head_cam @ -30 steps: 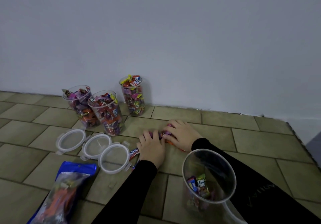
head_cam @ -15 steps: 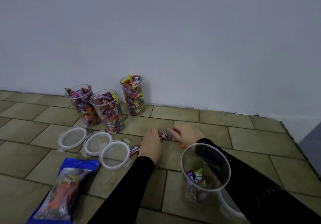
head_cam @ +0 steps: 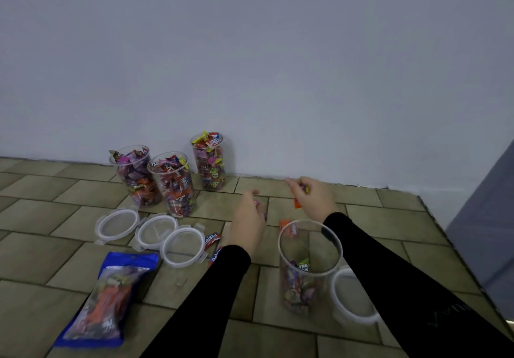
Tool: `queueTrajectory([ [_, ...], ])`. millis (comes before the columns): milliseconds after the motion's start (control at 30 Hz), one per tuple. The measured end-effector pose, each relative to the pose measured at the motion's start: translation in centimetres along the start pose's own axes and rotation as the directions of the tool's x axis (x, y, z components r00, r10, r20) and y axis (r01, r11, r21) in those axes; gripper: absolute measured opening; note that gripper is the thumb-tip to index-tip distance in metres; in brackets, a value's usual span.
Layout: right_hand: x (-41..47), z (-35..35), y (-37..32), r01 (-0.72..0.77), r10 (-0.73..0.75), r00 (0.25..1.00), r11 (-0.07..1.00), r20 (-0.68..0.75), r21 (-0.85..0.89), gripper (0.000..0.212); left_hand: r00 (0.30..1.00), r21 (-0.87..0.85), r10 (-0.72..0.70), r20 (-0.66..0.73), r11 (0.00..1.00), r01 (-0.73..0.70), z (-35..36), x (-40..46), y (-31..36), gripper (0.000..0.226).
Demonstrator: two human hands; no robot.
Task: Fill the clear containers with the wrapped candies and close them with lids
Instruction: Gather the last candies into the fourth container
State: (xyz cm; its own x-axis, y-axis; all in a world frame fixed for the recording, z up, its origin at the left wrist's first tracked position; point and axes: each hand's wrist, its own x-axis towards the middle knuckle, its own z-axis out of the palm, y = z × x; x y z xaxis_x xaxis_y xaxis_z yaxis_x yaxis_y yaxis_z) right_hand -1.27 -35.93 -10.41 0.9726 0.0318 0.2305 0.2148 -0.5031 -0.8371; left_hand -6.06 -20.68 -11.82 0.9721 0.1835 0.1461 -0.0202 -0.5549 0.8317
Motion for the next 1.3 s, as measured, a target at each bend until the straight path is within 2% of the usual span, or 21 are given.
queueTrajectory([
  [133,-0.7,-1.9,-2.6,-0.010,0.036,0.979,0.992,-0.199,0.129,0.043,0.989,-0.120,0.114,-0.098,0.985,-0.125,-1.0,-0.7,2.5,0.024],
  [233,-1.8,-3.2,-5.0,-0.017,0.103,0.958,0.952,-0.267,0.305,0.046,0.970,-0.223,0.179,-0.163,0.951,-0.213,-1.9,-1.4,4.4,0.018],
  [367,-4.2,-4.6,-8.0,-0.003,0.208,0.936,0.809,-0.283,0.587,0.045,0.958,-0.356,0.205,-0.201,0.896,-0.267,-3.1,-3.0,6.9,0.012],
  [500,-6.8,-4.9,-9.4,0.029,0.281,0.919,0.651,-0.277,0.758,0.045,0.947,-0.448,0.238,-0.217,0.837,-0.314,-3.5,-5.0,8.2,0.007],
  [700,-9.3,-4.8,-9.2,0.011,0.358,0.888,0.612,-0.290,0.790,0.048,0.964,-0.572,0.221,-0.150,0.775,-0.267,-2.7,-6.8,8.0,0.007],
  [900,-9.9,-4.5,-8.9,-0.002,0.354,0.897,0.606,-0.267,0.796,0.048,0.960,-0.574,0.258,-0.105,0.773,-0.271,-2.2,-8.3,8.3,0.009],
  [1300,-9.6,-3.9,-8.3,-0.043,0.339,0.905,0.672,-0.255,0.740,0.047,0.969,-0.635,0.243,-0.056,0.740,-0.222,-2.0,-8.3,8.4,0.014],
])
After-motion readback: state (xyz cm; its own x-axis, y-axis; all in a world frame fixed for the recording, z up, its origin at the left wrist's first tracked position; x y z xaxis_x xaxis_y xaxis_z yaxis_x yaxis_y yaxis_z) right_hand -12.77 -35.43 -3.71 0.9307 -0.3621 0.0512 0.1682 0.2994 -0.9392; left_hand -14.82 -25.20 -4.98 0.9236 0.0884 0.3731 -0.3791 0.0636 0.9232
